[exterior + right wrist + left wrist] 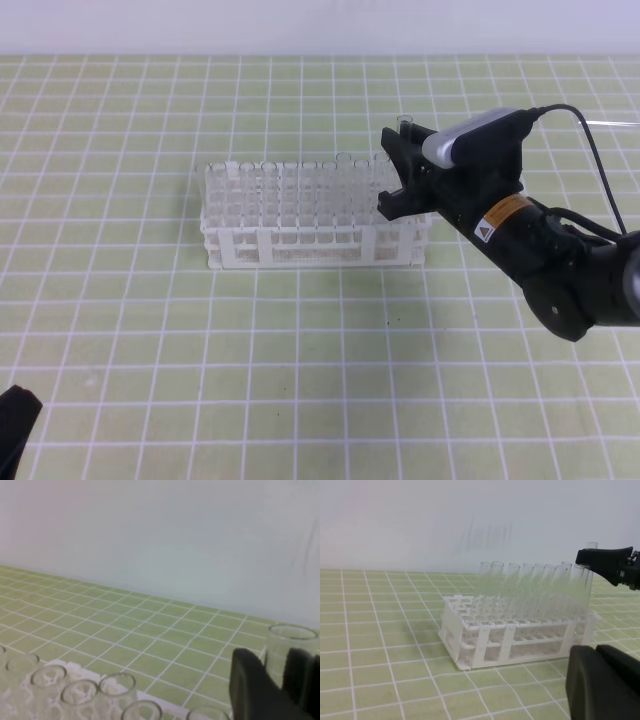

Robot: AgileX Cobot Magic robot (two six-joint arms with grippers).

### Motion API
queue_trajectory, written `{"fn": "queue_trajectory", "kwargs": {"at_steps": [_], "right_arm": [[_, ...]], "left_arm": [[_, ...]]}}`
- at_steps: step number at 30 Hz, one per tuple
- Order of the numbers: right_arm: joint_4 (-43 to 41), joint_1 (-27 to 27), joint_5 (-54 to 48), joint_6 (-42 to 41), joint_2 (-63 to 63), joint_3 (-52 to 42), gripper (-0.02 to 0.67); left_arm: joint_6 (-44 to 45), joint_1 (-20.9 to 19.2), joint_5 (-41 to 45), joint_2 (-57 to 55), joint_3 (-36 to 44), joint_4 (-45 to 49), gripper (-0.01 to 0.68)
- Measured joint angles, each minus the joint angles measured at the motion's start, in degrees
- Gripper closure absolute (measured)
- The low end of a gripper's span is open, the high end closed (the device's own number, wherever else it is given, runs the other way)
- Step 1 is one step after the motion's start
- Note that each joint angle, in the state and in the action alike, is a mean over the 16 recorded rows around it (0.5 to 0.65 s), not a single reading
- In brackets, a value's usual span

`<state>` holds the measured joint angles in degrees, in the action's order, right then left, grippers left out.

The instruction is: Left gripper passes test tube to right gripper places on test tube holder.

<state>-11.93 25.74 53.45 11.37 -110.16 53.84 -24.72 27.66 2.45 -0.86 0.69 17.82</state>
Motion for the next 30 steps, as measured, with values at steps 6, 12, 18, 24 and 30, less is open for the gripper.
{"fn": "queue_trajectory", "kwargs": {"at_steps": [6,12,18,24,30], "right_arm": [[0.0,0.0,0.6,-0.1,-0.5,0.1,0.552],[-0.3,0.0,1.2,-0.1,-0.9,0.2,0.552],[-0.9,-0.1,1.5,-0.2,-1.0,0.2,0.552],[-1.5,-0.1,1.8,-0.3,-1.1,0.2,0.552],[-1.7,-0.1,2.0,-0.4,-1.2,0.0,0.552]], "left_arm": [[0.0,0.0,0.0,0.0,0.1,0.0,0.675],[0.0,0.0,-0.1,-0.2,0.3,0.0,0.675],[0.0,0.0,0.0,-0.1,0.1,0.0,0.675],[0.0,0.0,0.1,-0.1,0.1,0.0,0.675],[0.0,0.0,0.1,-0.1,0.1,0.0,0.675]]}}
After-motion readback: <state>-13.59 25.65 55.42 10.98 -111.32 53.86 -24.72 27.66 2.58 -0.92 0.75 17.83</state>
